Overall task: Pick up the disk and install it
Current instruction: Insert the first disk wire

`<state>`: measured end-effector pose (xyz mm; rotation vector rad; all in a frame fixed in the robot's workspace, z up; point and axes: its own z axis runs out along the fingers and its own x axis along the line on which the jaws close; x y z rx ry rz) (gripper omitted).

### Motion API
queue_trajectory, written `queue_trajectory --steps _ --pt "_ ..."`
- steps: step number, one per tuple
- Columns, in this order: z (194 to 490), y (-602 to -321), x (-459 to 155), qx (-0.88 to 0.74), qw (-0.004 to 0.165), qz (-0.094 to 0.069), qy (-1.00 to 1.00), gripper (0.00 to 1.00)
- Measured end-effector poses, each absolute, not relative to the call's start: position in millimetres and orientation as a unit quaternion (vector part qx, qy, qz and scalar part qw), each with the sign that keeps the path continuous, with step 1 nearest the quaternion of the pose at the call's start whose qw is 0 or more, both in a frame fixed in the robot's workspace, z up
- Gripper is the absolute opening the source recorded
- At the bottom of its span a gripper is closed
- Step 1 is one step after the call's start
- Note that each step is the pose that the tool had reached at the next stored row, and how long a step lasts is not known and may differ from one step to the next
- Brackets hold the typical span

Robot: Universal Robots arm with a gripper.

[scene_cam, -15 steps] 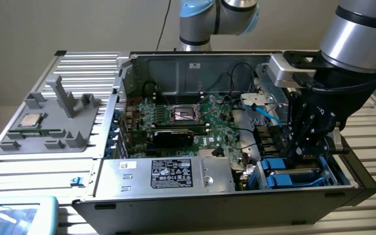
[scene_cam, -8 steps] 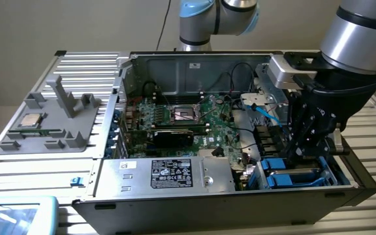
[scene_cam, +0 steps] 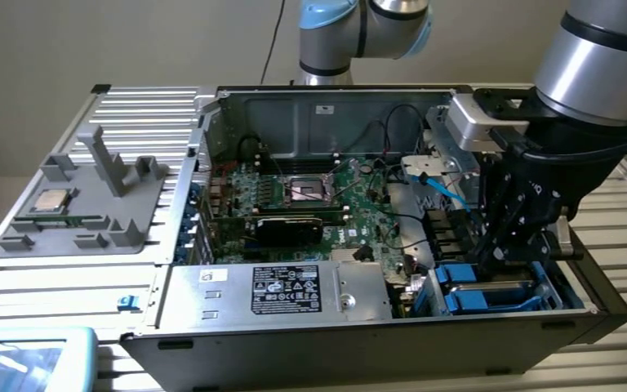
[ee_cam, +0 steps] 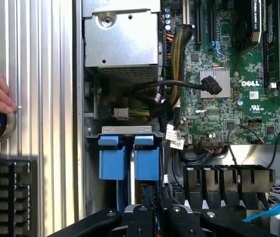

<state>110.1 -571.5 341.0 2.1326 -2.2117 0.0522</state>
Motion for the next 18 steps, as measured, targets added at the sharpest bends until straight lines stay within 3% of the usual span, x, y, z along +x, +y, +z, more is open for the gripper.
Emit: queue_trajectory --steps 18 --pt "338.6 -570.9 109.7 0.698 0.033 0.018 -0.716 0.16"
